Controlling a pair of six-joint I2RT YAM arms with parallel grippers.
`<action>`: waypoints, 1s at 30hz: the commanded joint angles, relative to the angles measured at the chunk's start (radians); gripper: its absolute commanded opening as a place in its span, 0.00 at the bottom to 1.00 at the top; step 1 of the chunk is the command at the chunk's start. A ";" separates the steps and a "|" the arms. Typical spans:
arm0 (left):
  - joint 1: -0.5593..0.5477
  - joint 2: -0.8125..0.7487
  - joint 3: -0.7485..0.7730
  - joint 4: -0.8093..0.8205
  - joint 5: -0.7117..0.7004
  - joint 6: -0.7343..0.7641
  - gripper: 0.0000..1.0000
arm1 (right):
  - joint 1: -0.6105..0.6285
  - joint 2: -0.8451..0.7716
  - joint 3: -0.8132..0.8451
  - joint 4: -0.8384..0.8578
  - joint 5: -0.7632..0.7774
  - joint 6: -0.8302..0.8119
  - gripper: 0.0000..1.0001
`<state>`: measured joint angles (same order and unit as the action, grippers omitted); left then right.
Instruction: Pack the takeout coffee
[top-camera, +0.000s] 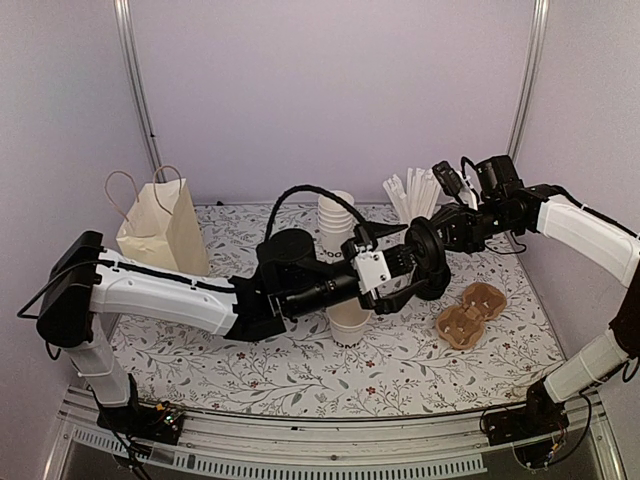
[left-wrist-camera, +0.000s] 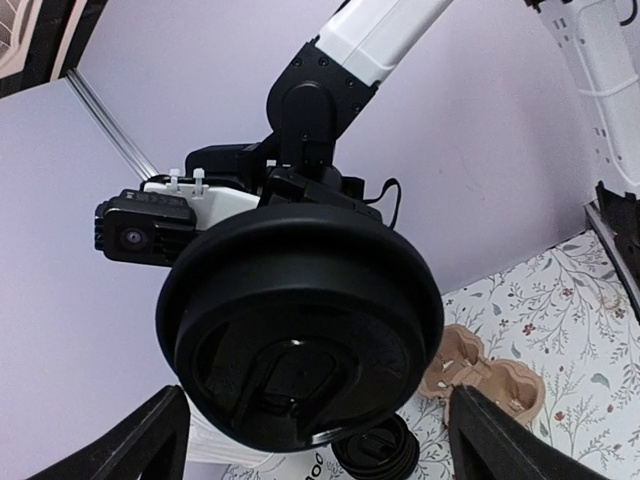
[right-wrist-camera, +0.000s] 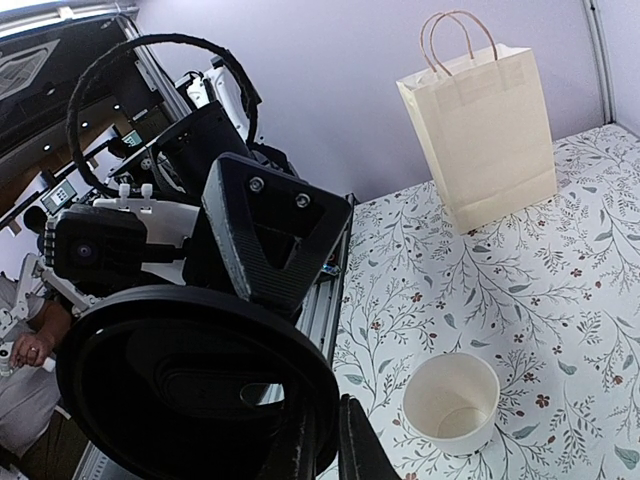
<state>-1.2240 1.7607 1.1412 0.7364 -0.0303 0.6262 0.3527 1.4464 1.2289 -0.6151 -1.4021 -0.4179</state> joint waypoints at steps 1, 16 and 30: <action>-0.018 -0.011 -0.008 0.045 -0.030 0.013 0.91 | 0.003 -0.005 -0.009 0.018 -0.021 0.012 0.09; -0.017 0.035 0.042 0.076 -0.019 -0.017 0.85 | 0.003 -0.005 -0.018 0.026 -0.014 0.018 0.10; -0.018 0.032 0.051 0.039 -0.014 -0.028 0.75 | 0.003 -0.002 -0.025 0.029 0.004 0.012 0.19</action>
<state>-1.2263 1.8004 1.1694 0.7807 -0.0525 0.6125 0.3527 1.4464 1.2156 -0.5976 -1.4014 -0.4038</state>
